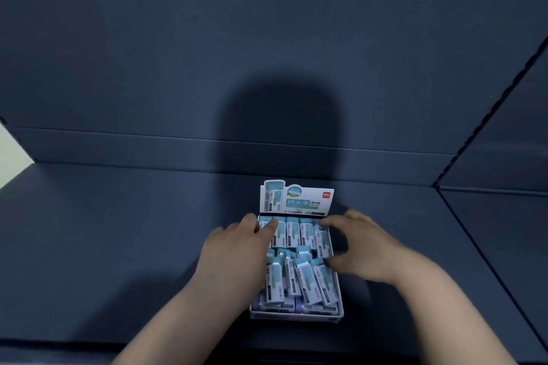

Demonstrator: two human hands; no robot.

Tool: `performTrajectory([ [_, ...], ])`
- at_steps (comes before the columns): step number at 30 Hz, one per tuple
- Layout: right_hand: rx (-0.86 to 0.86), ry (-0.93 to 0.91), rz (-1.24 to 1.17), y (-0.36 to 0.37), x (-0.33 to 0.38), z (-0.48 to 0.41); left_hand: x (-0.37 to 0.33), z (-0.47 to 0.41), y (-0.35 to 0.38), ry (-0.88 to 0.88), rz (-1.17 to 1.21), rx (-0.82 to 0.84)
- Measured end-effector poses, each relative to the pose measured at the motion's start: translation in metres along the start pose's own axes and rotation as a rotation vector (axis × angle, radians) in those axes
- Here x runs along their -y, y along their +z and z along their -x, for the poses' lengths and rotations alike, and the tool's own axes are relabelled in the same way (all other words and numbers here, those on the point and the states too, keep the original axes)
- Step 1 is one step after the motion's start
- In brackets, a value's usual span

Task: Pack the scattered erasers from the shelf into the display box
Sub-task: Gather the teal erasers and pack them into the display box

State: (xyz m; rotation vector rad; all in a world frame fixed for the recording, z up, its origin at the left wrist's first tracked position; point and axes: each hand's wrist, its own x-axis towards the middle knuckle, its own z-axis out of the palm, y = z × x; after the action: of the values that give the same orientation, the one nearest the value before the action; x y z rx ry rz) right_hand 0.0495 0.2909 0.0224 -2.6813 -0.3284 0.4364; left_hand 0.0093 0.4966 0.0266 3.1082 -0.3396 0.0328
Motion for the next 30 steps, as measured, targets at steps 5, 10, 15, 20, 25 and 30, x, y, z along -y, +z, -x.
performTrajectory([
  [5, -0.102, -0.008, 0.026, -0.003, 0.000, -0.005, 0.002, -0.002, 0.001, 0.004, -0.001, -0.014],
  [10, -0.095, 0.003, 0.079, -0.006, 0.003, -0.008, 0.003, -0.003, 0.003, 0.010, -0.002, 0.000],
  [15, -0.057, 0.022, 0.146, -0.009, 0.008, -0.006, 0.006, -0.002, 0.004, 0.005, -0.001, -0.009],
  [20, -0.114, 0.026, 0.205, -0.009, 0.014, -0.003, 0.007, -0.001, 0.005, 0.010, -0.002, -0.008],
  [25, -0.165, 0.023, 0.185, -0.004, 0.015, 0.001, 0.012, 0.000, 0.008, 0.003, -0.004, -0.007],
  [30, -0.223, 0.011, 0.078, 0.000, 0.010, 0.010, 0.013, 0.003, 0.007, 0.005, -0.013, -0.007],
])
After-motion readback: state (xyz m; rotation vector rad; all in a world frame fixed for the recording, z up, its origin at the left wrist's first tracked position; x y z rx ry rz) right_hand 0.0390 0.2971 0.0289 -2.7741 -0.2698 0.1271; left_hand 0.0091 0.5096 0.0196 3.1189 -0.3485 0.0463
